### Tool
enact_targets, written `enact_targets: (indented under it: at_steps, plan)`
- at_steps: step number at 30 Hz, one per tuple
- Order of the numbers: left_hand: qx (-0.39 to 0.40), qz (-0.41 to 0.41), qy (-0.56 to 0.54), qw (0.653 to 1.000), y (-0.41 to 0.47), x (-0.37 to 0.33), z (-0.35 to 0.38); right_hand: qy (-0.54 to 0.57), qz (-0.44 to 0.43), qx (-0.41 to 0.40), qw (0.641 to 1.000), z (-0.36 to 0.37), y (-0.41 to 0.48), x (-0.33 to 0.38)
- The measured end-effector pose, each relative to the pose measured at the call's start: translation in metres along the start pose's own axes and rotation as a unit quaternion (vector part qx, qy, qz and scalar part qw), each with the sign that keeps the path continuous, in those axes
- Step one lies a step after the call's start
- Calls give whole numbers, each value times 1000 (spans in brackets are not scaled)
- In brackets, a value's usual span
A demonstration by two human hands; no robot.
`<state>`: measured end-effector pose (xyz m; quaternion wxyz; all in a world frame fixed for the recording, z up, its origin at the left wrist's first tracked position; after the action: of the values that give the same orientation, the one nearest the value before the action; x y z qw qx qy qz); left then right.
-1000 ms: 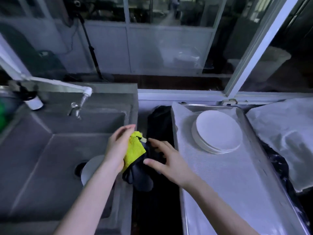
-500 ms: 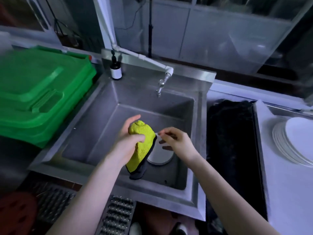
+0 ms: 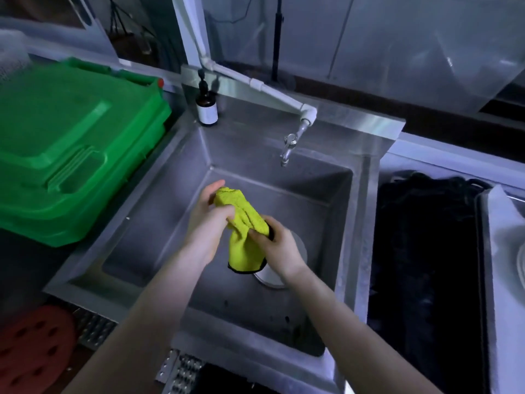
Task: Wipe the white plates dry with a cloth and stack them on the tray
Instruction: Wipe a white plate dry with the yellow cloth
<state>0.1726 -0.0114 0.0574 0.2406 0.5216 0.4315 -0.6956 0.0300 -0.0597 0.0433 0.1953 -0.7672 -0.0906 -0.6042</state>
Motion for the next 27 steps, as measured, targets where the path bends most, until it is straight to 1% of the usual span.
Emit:
enact_targets:
  at_steps: [2, 3, 4, 5, 6, 7, 8, 9, 10, 12, 15, 17, 19, 21, 25, 27]
  plan:
    - [21, 43, 91, 995, 14, 2, -1, 63, 37, 14, 997, -4, 12, 0]
    - [38, 66, 152, 986, 20, 5, -1, 102, 69, 27, 992, -4, 18, -1]
    - [59, 75, 201, 975, 26, 10, -1, 144, 110, 46, 982, -4, 22, -2]
    - [80, 61, 220, 970, 33, 17, -1, 188, 153, 69, 968, -2, 26, -2]
    - [104, 27, 202, 974, 39, 24, 1, 220, 186, 87, 954, -2, 31, -1]
    - [130, -20, 154, 979, 44, 30, 3, 240, 208, 100, 943, -2, 37, -1]
    - [156, -72, 94, 981, 49, 37, 6, 246, 220, 106, 938, -1, 43, -2]
    - [182, -123, 35, 975, 52, 41, 9, 239, 226, 103, 939, -1, 49, -4]
    - [204, -161, -5, 966, 55, 45, 12, 221, 229, 89, 944, -1, 55, -7]
    - [224, -224, -44, 948, 63, 53, 15, 172, 234, 25, 956, -2, 66, -18]
    - [186, -282, -30, 941, 84, 72, 11, 110, 257, -70, 958, -4, 78, -44]
    - [162, -288, 13, 944, 100, 83, 4, 98, 307, -99, 942, -4, 80, -64]
    - [188, -281, 48, 940, 115, 95, -2, 91, 354, -114, 924, -5, 79, -88]
    - [201, -309, 81, 926, 126, 111, -8, 71, 386, -149, 908, -12, 77, -116]
    - [185, -360, 164, 900, 146, 151, -8, 45, 445, -220, 867, -23, 72, -169]
    - [177, -388, 201, 882, 150, 174, -4, 12, 461, -244, 853, -28, 72, -193]
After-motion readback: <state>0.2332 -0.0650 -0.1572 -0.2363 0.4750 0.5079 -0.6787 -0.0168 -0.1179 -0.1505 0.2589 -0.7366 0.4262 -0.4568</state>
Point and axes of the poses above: each hand's wrist, its own y-axis towards the middle knuckle, its own z-axis out of the palm, x = y × z, the point moved 4 cm from there along y, towards the middle knuckle, and after that the axes turned 13 degrees about -x, right-handed, at the moved point
